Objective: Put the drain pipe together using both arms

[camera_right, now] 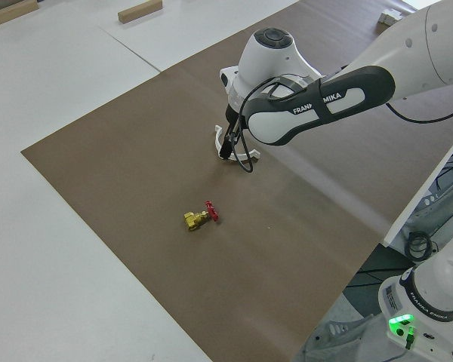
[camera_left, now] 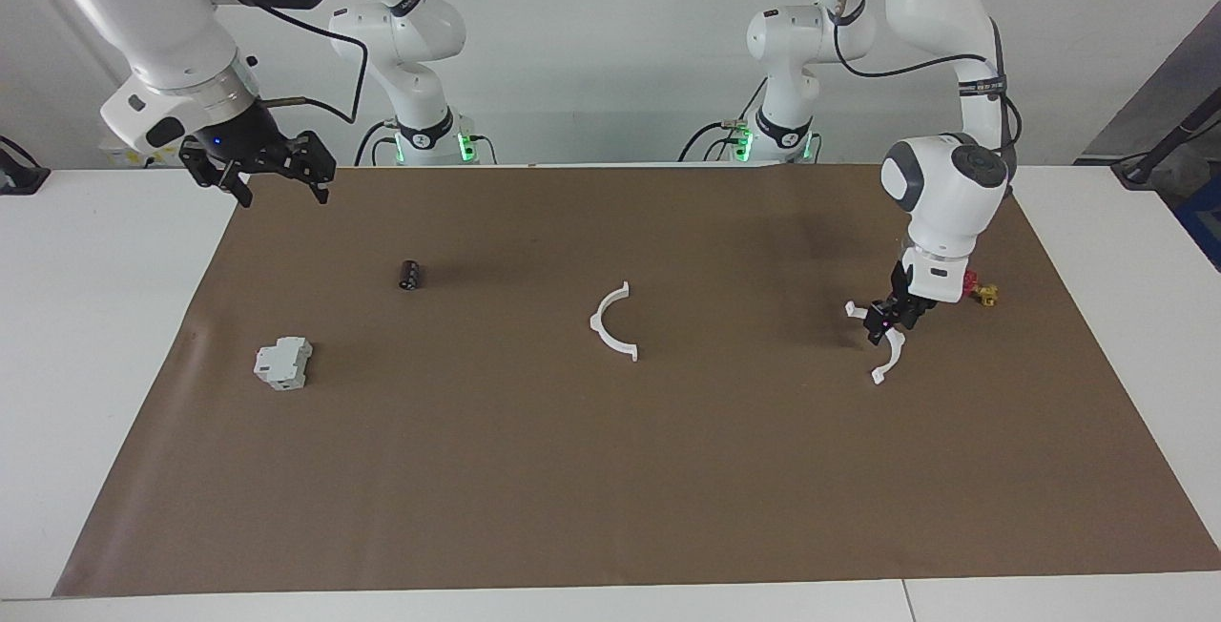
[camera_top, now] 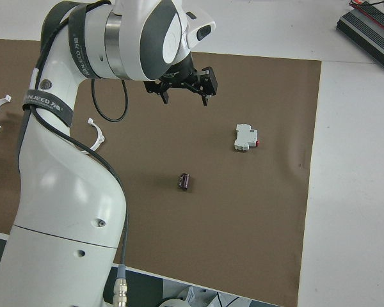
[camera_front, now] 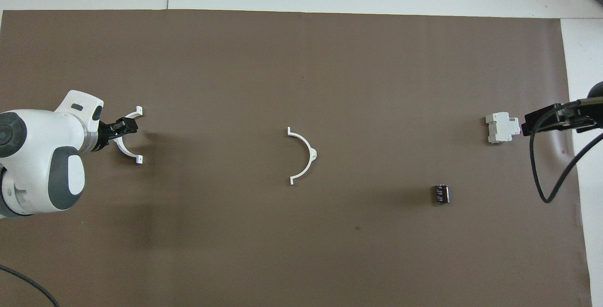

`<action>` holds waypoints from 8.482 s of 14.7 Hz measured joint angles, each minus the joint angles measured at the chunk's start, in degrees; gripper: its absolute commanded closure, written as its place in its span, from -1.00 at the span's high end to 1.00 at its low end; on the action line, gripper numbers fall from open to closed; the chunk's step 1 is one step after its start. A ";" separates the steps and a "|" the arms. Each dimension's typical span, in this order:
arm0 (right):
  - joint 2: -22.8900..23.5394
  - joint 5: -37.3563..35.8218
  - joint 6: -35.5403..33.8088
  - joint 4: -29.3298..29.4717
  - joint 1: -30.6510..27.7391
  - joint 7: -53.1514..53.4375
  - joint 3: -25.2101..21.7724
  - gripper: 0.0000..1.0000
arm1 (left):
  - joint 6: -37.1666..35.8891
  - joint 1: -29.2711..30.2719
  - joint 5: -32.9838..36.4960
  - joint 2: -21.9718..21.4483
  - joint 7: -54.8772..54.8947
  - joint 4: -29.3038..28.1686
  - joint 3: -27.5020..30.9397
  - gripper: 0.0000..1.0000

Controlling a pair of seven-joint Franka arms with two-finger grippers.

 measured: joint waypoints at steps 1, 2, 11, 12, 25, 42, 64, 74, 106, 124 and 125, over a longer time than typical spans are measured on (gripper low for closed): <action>0.00 0.00 0.00 0.00 0.00 0.00 0.00 1.00 | 0.06 -0.12 0.00 0.19 0.00 -0.05 0.01 -0.52; 0.00 0.00 0.00 0.00 0.00 0.00 0.00 1.00 | 0.21 -0.15 0.03 0.24 0.01 -0.08 0.06 -0.62; 0.00 0.00 0.00 0.00 0.00 0.00 0.00 1.00 | 1.93 -1.93 0.27 0.07 1.71 -0.64 0.08 -1.00; 0.00 0.00 0.00 0.00 0.00 0.00 0.00 1.00 | 1.95 -4.13 0.27 0.11 -1.42 -0.51 0.03 -1.00; 0.00 0.01 0.00 0.00 0.00 0.00 0.00 1.00 | -18.04 -36.75 17.22 1.14 -42.79 10.42 -0.36 -1.00; 0.00 0.01 0.00 0.00 0.00 0.00 0.00 1.00 | -15.24 -42.49 25.12 5.84 -54.03 10.96 -0.33 -1.00; 0.00 0.01 0.00 0.00 0.00 0.00 0.00 1.00 | -12.88 -43.08 26.62 7.25 -54.04 10.95 -0.31 -1.00; 0.00 0.01 0.00 0.00 0.00 0.00 0.00 1.00 | -11.94 -43.08 26.70 7.46 -54.04 10.95 -0.29 0.22; 0.00 0.01 0.00 0.00 0.00 0.00 0.00 1.00 | -43.23 -1.89 7.24 -18.71 26.87 13.87 1.54 1.00; 0.00 0.01 0.00 0.00 0.00 0.00 0.00 1.00 | -64.72 -0.76 4.69 -16.05 24.54 38.86 2.16 1.00; 0.00 0.01 0.00 0.00 0.00 0.00 0.00 1.00 | -63.24 -0.76 4.67 -15.18 24.54 38.46 2.15 1.00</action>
